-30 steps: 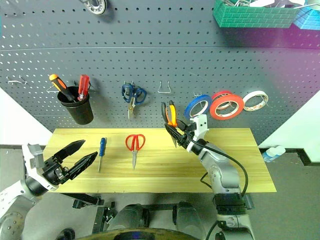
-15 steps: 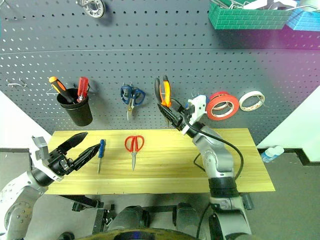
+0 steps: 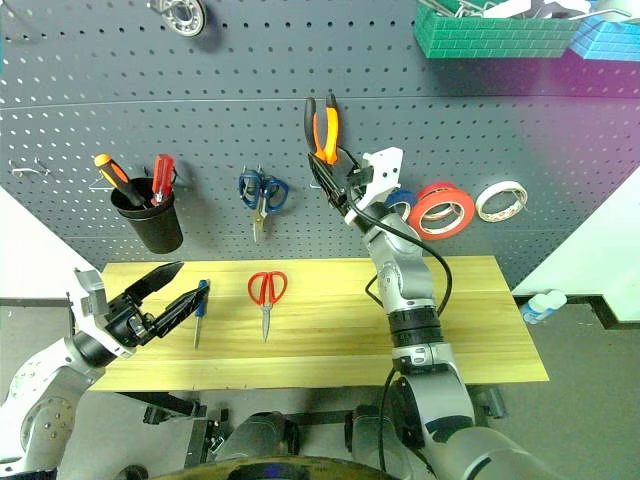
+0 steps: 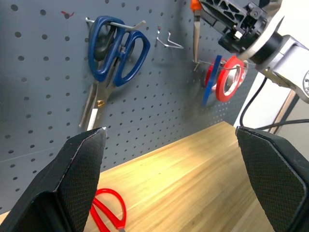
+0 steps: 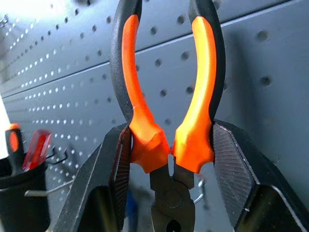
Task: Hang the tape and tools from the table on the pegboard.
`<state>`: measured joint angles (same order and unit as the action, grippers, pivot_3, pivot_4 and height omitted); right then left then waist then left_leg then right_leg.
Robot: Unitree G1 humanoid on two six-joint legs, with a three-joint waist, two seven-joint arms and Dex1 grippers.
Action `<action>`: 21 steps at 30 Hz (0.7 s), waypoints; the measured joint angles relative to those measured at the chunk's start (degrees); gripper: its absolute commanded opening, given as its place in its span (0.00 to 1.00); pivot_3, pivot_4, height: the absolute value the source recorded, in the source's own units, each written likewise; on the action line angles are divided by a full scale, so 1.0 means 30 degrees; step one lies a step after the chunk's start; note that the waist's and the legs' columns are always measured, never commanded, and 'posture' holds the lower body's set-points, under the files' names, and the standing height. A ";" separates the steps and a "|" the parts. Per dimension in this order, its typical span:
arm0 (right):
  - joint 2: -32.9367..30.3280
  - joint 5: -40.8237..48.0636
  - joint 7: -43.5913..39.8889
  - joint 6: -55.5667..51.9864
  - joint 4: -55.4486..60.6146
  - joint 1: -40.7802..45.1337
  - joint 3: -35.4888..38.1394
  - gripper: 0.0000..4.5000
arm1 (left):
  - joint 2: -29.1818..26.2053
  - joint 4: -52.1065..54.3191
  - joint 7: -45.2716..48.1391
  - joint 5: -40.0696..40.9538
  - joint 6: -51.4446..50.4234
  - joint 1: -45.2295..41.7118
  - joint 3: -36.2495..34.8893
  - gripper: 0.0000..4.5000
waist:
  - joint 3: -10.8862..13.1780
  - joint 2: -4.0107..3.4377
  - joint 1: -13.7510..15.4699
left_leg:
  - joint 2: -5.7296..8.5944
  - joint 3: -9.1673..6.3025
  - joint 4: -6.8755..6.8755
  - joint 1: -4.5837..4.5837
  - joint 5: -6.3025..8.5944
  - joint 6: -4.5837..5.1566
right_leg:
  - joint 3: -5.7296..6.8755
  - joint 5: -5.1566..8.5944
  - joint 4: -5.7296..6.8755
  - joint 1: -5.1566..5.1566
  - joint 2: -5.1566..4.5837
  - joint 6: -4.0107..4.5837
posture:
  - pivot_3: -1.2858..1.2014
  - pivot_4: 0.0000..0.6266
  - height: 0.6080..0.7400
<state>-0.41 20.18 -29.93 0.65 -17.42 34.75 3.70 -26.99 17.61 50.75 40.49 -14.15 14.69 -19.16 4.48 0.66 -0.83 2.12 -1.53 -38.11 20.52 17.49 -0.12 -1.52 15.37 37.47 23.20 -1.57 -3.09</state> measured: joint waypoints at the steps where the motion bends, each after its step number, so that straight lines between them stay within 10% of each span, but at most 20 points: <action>1: 0.0077 -0.0114 0.0080 0.0204 -0.0174 0.0065 -0.0012 0.47 | 0.0000 0.0000 0.0006 -0.0001 0.0001 0.0012 0.0003 1.00 | 0.0000 -0.0001 -0.0006 | 0.0000 0.0000 0.0000 -0.0001 0.0000 0.0000 | 0.0000 -0.0001 0.0003 0.0002 0.0000 0.0001 | 0.53 0.00 0.95; 21: 0.1449 -0.1450 0.1477 0.3532 -0.3279 0.2478 -0.0216 0.47 | 0.0000 0.0024 0.0051 0.0010 -0.0042 0.0421 0.0042 1.00 | -0.0003 -0.0003 -0.0037 | 0.0000 -0.0002 0.0000 -0.0012 -0.0029 -0.0048 | -0.0004 -0.0013 0.0057 0.0021 0.0006 0.0023 | 0.53 0.00 0.95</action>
<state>3.93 15.83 -25.50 11.25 -27.26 42.18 3.05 -26.99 17.68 50.91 40.52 -14.28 15.96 -19.04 4.47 0.65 -0.94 2.12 -1.53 -38.11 20.49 17.40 -0.26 -1.54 15.33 37.65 23.26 -1.55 -3.02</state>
